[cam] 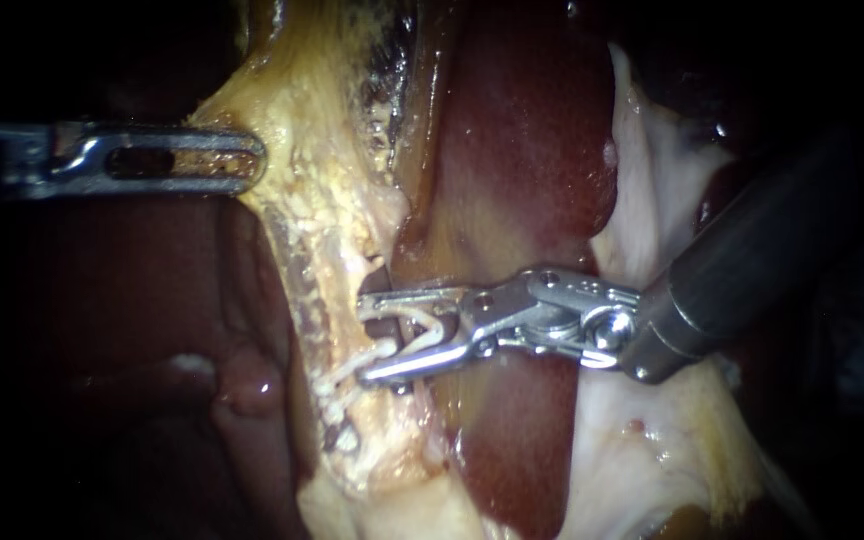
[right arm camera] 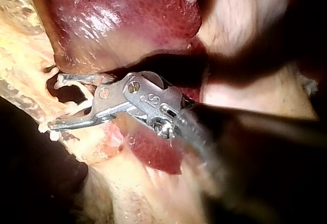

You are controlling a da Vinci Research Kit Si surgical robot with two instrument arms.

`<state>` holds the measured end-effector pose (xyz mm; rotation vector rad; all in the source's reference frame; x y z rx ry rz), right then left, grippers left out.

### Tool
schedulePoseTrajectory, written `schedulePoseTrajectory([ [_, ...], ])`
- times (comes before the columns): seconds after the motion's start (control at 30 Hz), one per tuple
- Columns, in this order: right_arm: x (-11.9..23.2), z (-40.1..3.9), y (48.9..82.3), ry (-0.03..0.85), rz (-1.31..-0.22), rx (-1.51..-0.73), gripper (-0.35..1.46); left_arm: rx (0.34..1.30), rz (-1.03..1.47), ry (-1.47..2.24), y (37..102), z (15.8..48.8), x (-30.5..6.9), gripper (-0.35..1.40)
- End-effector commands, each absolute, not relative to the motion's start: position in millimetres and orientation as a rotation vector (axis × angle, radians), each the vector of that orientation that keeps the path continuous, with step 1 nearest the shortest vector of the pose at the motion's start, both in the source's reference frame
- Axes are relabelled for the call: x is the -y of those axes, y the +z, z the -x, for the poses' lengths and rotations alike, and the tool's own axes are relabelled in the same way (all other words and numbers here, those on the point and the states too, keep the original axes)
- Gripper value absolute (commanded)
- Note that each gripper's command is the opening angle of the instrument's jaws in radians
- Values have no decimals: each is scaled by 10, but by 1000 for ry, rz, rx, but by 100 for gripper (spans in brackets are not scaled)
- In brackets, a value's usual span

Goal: Clipping third clip left tube

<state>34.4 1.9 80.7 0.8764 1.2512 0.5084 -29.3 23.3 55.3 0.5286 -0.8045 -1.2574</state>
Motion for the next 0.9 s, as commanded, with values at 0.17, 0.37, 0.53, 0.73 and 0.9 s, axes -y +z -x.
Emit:
schedulePoseTrajectory([
  [0.17, -13, -352, 798, 524, -1011, -1285, 57, 805, -529, -1257, 553, 292, -233, -35],
  [0.37, -10, -365, 784, 509, -1132, -1344, 55, 805, -529, -1257, 553, 292, -233, -35],
  [0.53, -14, -367, 771, 513, -1174, -1373, 54, 805, -530, -1255, 554, 290, -233, -35],
  [0.73, -22, -360, 763, 543, -1212, -1386, 55, 805, -531, -1254, 555, 288, -234, -35],
  [0.9, -24, -356, 760, 559, -1291, -1370, 53, 805, -531, -1254, 557, 287, -236, -35],
])
